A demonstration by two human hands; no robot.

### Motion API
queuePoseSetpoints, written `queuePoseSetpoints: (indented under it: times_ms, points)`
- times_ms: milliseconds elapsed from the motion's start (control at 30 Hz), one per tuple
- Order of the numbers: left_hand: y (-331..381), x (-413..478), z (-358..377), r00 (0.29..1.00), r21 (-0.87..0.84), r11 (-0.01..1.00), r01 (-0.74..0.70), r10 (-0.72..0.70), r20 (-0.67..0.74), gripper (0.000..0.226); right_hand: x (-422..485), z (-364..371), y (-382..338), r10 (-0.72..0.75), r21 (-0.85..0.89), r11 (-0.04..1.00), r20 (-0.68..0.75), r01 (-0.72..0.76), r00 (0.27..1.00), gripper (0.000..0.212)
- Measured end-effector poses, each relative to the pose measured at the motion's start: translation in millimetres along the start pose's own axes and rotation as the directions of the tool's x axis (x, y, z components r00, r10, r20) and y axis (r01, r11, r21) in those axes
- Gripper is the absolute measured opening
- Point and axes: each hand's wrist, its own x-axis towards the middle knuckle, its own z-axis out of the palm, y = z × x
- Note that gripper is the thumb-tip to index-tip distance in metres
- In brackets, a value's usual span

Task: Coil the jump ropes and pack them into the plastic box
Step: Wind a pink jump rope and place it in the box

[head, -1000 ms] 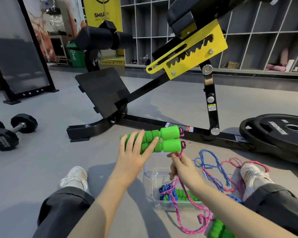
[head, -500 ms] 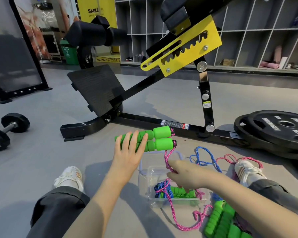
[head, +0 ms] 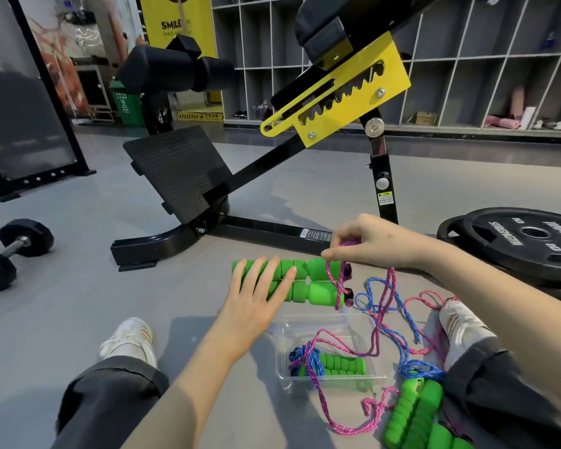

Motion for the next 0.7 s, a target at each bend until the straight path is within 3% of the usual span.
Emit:
queuePoseSetpoints:
  times_ms: [233,400,567,633,700]
  points:
    - [5.4,11.9,-6.3,0.996,-0.105,0.994,-0.023,0.014,-0.085,0.047,9.9,0.1,11.7,0.079,0.339,0.94,-0.091,-0.044,0.993,0.024]
    - [6.9,16.9,-9.7,0.992,-0.119,0.992,-0.031,0.016,-0.125,0.045,9.3,12.3,21.5,0.162,0.508,0.855,-0.069,-0.105,0.984,0.027]
    - [11.3,24.9,-12.2,0.984,-0.132,0.991,0.008,-0.031,-0.175,0.044,3.5,33.9,36.1,0.241,0.783,0.605,-0.005,-0.146,0.971,0.033]
    - [14.6,27.9,-13.9,0.98,-0.13,0.991,0.022,-0.047,-0.195,0.046,-1.3,47.6,38.4,0.086,0.919,0.373,0.101,-0.126,0.991,0.028]
    - [17.0,30.9,-14.1,0.977,-0.122,0.991,0.046,-0.07,-0.2,0.047,-3.4,63.5,38.3,-0.076,0.935,0.354,0.026,0.002,0.997,0.015]
